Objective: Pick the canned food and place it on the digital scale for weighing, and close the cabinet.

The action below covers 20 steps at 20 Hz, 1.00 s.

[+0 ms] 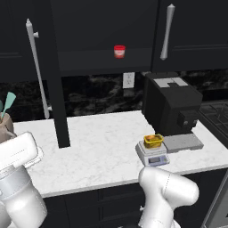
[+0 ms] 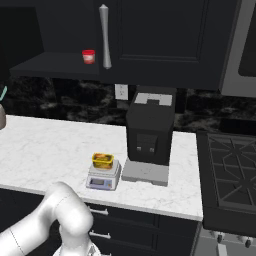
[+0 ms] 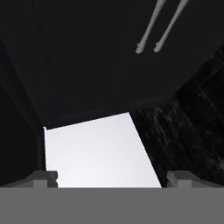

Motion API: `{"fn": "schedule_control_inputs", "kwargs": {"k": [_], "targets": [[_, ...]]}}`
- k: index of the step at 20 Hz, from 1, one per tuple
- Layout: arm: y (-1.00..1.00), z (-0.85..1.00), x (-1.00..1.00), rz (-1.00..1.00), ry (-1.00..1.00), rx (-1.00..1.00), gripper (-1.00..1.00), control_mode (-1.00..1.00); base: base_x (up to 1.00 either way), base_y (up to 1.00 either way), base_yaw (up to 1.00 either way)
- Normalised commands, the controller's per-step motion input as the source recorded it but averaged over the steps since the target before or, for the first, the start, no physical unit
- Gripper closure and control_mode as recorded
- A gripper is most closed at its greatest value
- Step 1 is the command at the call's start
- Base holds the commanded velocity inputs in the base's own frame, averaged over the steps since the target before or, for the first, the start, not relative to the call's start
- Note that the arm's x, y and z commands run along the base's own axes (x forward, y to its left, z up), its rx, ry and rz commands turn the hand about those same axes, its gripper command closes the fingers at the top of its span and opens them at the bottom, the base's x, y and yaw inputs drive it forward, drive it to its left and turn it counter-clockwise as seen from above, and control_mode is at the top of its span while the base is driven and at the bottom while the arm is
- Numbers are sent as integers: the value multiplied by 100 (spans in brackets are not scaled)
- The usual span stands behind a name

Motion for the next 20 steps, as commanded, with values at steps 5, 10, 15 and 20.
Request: {"fn": "schedule_control_inputs", "kwargs": {"k": [5, 10, 15, 20], "targets": [[-22, 49, 0, 0, 0, 12, -100, -100, 0, 0, 0], [-24, 44, 0, 0, 3, 10, -100, -100, 0, 0, 0], [-46, 32, 0, 0, 1, 18, -100, -100, 0, 0, 0], [-63, 30, 9, 1, 6, 24, -100, -100, 0, 0, 0]]}}
